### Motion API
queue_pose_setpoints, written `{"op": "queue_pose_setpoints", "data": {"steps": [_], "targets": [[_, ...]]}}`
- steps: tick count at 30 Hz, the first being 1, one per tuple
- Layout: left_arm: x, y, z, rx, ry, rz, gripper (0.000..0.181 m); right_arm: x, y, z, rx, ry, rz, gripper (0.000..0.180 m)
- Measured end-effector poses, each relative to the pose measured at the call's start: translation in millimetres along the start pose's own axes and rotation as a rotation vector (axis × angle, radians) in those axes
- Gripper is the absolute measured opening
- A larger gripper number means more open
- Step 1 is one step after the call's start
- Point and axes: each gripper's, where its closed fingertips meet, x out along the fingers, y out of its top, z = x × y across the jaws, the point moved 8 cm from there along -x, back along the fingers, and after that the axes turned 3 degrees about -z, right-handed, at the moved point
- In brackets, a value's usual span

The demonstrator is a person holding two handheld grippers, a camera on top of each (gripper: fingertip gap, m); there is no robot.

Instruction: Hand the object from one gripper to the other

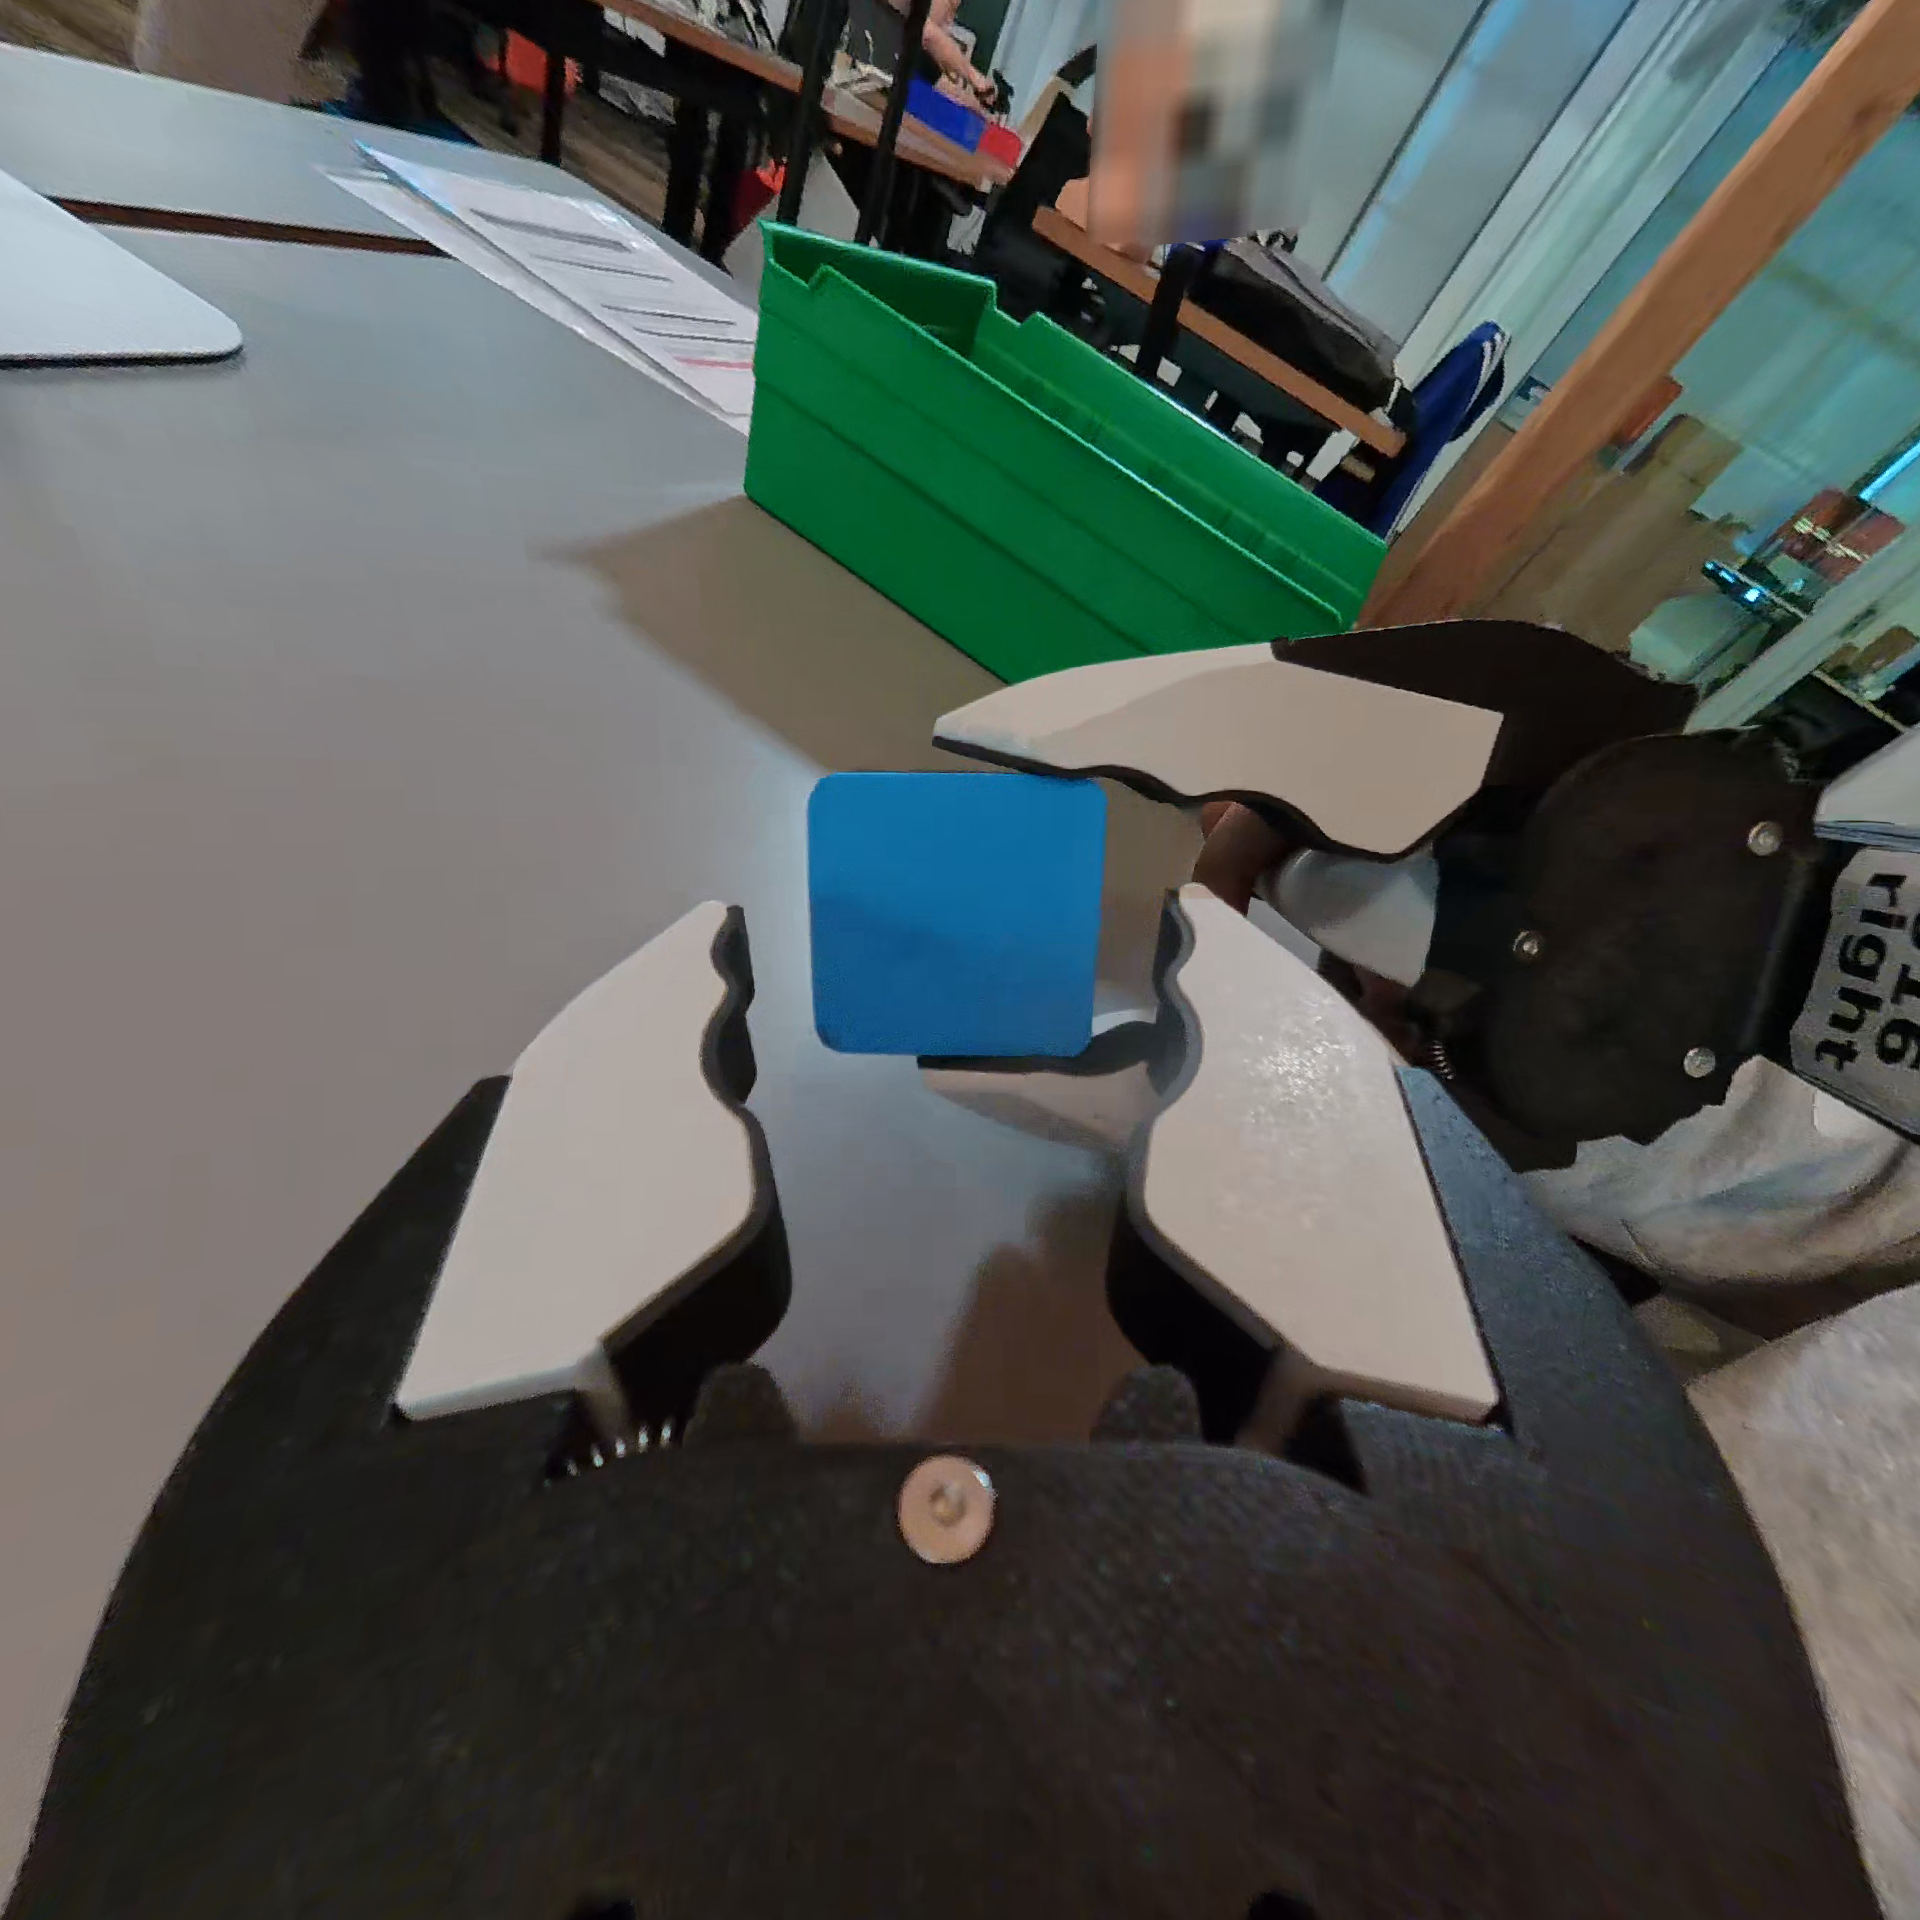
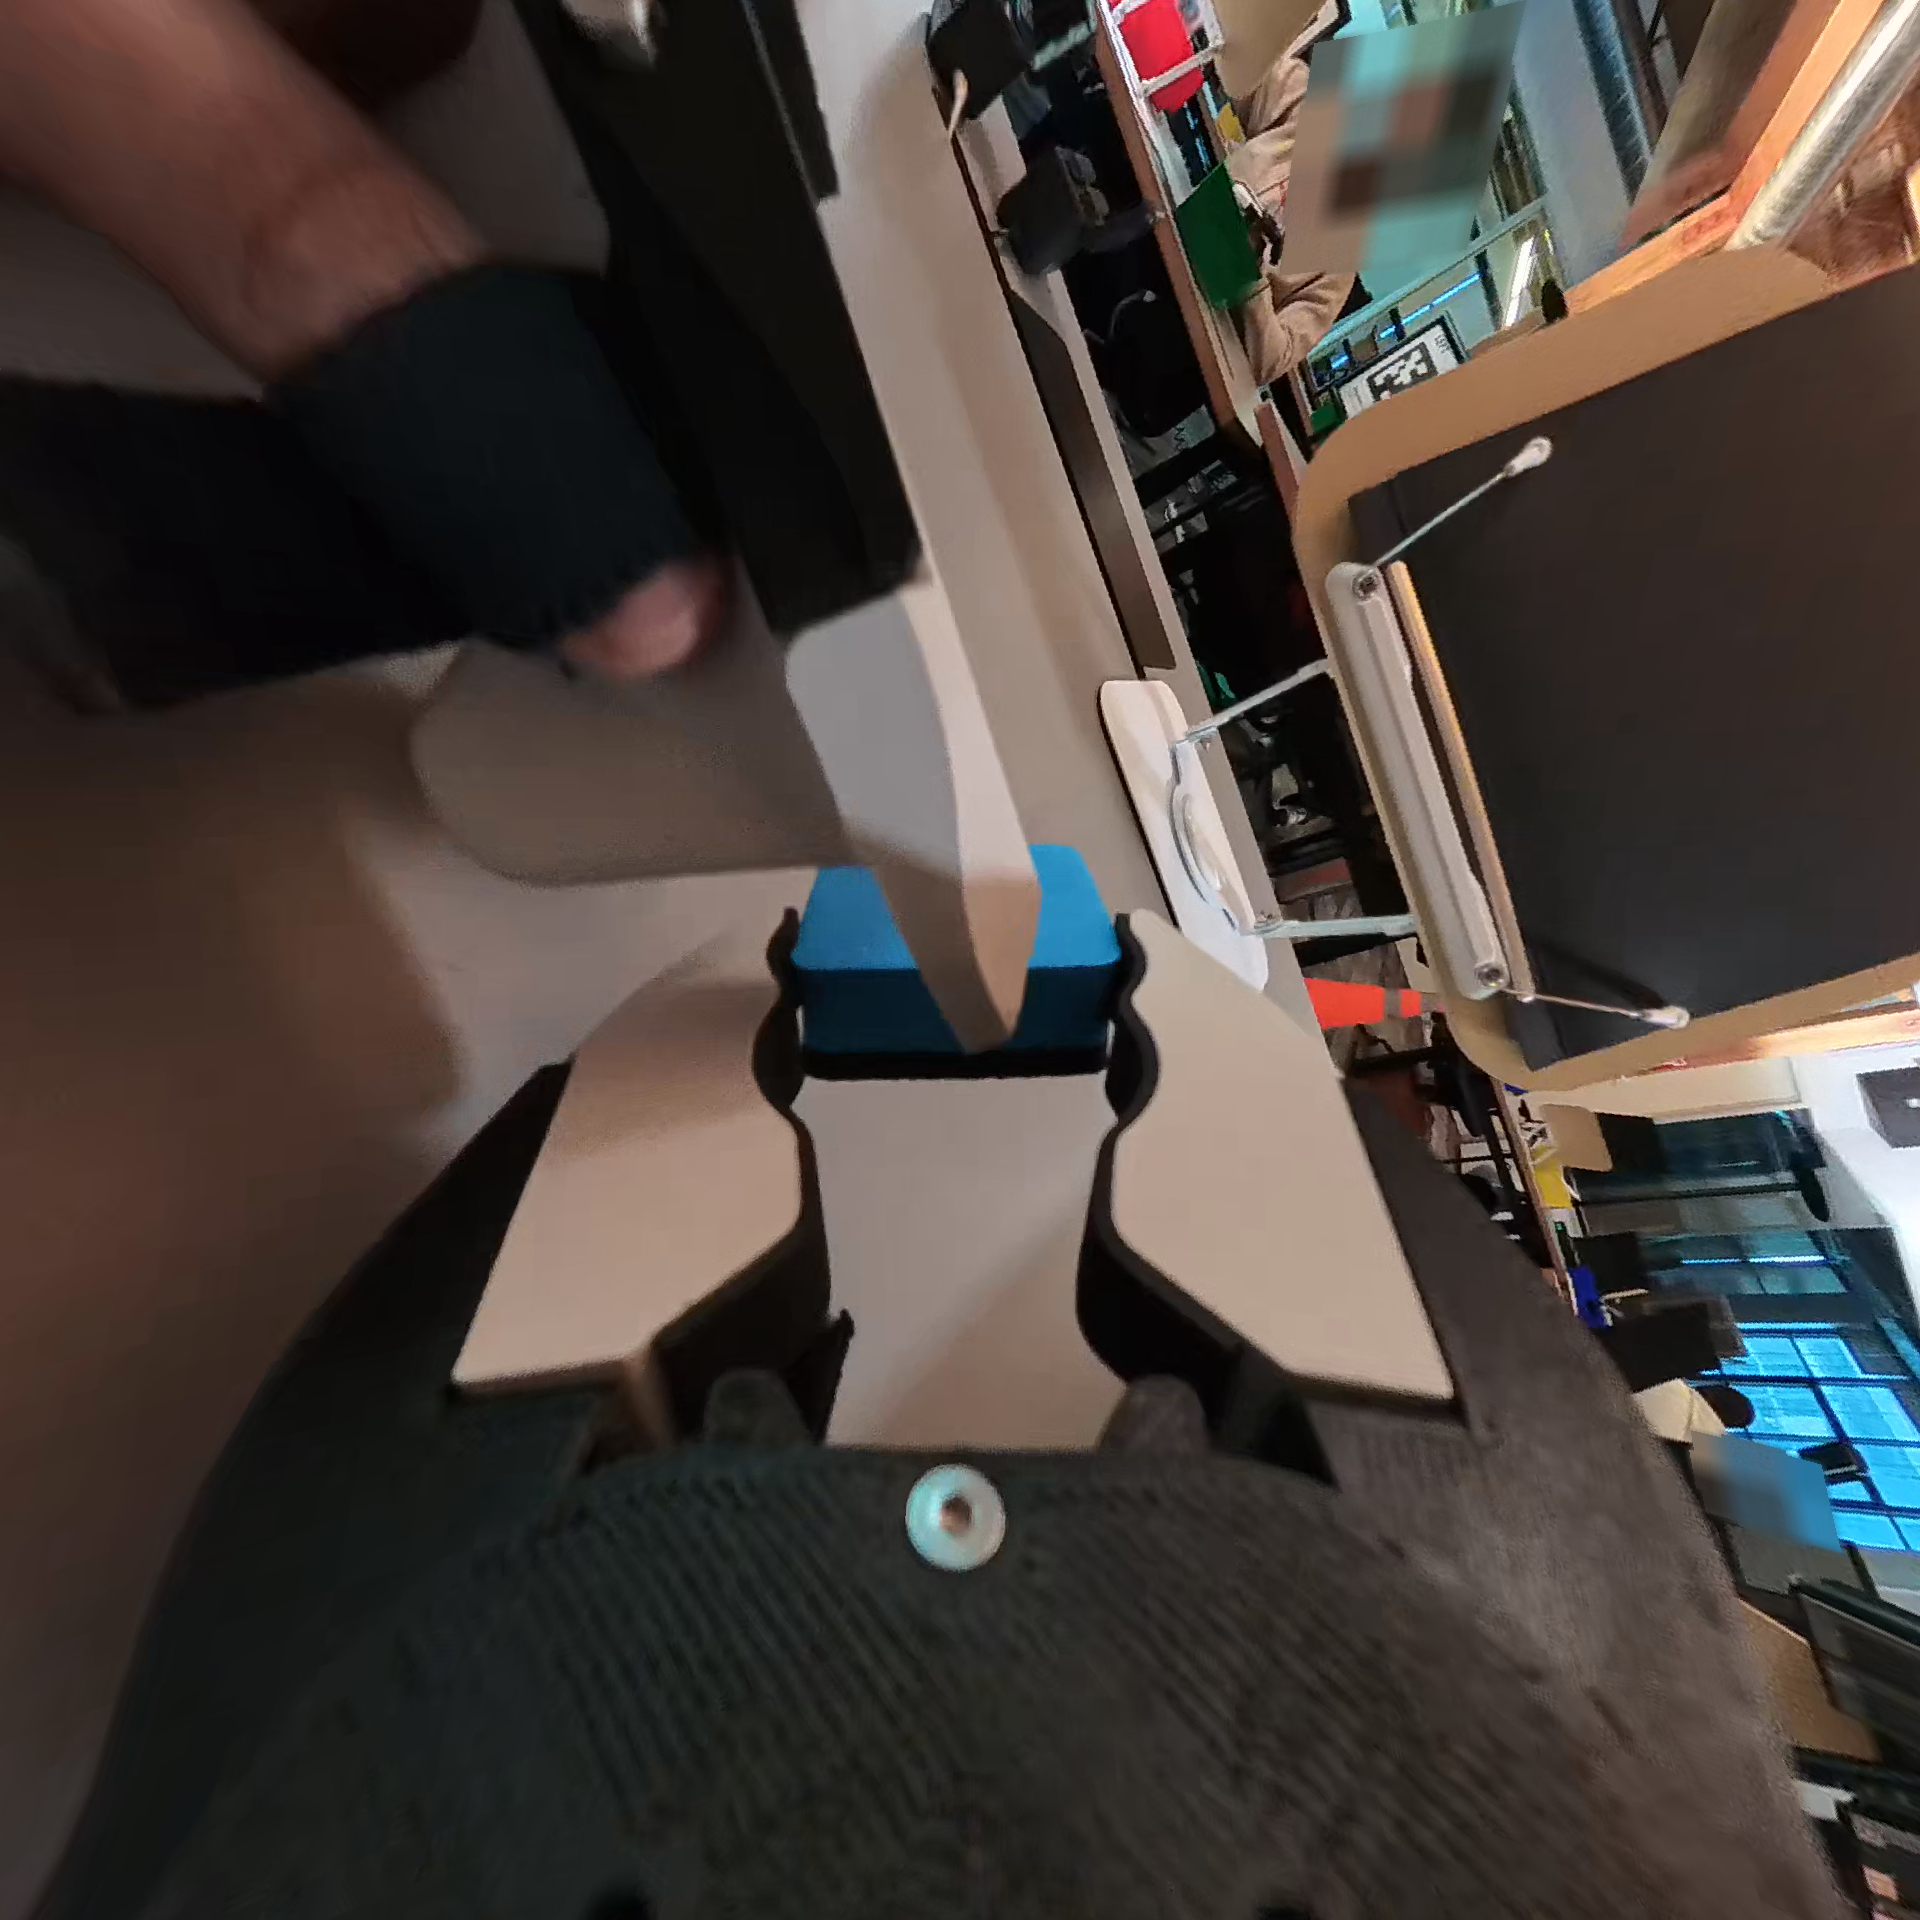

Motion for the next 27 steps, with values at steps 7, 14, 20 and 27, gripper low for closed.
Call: {"op": "queue_pose_setpoints", "data": {"steps": [7, 14, 20, 27], "targets": [[2, -2, 3, 0.050, 0.026, -0.026, 0.058, -1, 5, -2, -0.007, -0.006, 0.009, 0.058], [0, -1, 1, 0.038, 0.012, -0.027, 0.057, -3, 3, 0, -0.010, -0.017, 0.050, 0.065], [-16, 6, -14, -0.138, -0.053, 0.114, 0.057, -4, -6, 19, 0.233, 0.050, 0.174, 0.090], [-33, 18, -19, -0.316, -0.322, 0.347, 0.056, -12, -22, 49, 0.870, 0.397, 0.499, 0.085]]}}
